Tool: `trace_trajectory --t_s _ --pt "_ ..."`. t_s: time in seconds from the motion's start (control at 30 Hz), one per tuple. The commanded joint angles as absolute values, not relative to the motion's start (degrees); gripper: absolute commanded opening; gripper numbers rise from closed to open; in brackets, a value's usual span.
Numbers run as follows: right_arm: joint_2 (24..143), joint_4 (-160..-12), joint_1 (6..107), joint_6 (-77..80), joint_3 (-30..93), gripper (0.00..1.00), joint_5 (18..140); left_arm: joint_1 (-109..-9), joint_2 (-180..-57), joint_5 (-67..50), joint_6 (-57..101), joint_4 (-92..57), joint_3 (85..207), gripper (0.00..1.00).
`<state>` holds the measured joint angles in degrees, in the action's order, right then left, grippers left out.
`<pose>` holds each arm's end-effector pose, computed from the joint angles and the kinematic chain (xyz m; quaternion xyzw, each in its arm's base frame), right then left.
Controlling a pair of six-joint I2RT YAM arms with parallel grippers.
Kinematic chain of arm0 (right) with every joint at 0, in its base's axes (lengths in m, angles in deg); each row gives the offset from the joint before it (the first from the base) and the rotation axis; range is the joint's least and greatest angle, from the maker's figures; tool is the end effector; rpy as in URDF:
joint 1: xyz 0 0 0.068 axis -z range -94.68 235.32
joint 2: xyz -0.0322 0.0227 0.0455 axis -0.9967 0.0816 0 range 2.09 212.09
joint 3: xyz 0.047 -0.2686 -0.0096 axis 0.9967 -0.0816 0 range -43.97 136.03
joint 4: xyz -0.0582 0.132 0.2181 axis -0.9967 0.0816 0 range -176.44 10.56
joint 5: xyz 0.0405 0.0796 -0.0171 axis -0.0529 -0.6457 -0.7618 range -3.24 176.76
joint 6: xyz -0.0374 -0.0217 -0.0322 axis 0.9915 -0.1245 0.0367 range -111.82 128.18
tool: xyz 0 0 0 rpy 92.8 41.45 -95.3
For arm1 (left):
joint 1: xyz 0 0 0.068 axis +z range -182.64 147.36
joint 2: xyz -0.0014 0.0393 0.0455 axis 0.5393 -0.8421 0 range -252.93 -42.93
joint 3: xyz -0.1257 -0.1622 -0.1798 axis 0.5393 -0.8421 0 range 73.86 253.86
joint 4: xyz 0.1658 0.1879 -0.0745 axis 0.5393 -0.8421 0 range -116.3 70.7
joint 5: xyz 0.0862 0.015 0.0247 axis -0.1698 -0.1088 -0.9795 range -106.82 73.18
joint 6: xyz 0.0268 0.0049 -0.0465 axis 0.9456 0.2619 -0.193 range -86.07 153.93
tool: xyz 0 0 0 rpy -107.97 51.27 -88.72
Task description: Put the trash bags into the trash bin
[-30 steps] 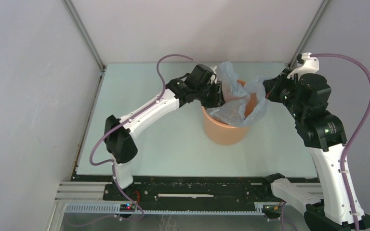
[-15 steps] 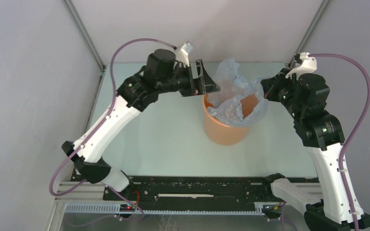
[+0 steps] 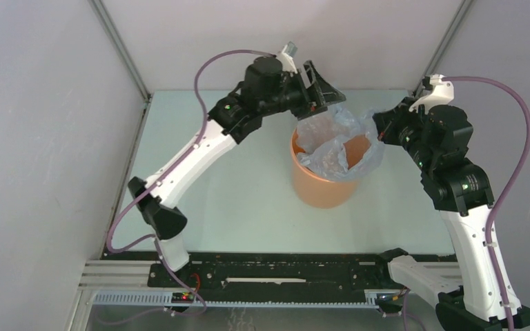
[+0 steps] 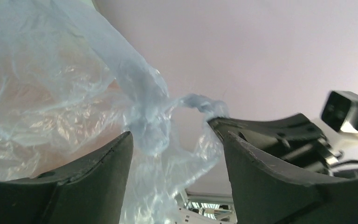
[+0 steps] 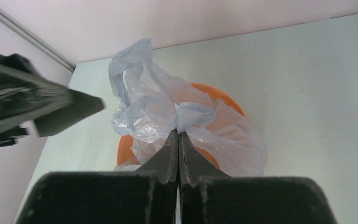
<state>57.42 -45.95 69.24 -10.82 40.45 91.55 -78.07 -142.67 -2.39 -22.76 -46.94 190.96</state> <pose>0.1565 0.0421 0.4806 0.0462 0.7722 0.1599 0.6132 0.2655 -0.2822 0.4846 0.0055 0.7658 -0.5552 0.3246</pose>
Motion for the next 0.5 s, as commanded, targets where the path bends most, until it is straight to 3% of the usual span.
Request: trace_trajectory --t_s 0.0,0.13,0.27,0.4,0.47 --pt "56.41 -48.26 69.59 -10.81 41.50 0.00 91.42 -80.26 -146.68 -4.21 -25.14 -45.08 198.43 0.73" --pt "56.06 -48.40 69.59 -10.84 41.04 0.00 92.00 -81.34 -147.52 -8.58 -25.00 -47.59 198.28 0.59" --pt "55.84 -48.39 69.59 -10.89 40.89 0.00 92.10 -81.26 -147.02 -13.34 -24.67 -47.40 196.69 0.55" --pt "55.69 -48.83 69.59 -11.35 39.86 0.00 93.01 -81.21 -149.83 -10.48 -24.16 -47.25 201.78 0.27" --pt "55.80 -49.12 69.67 -11.56 39.53 0.00 93.34 -80.82 -150.11 -9.91 -22.96 -48.66 202.41 0.18"
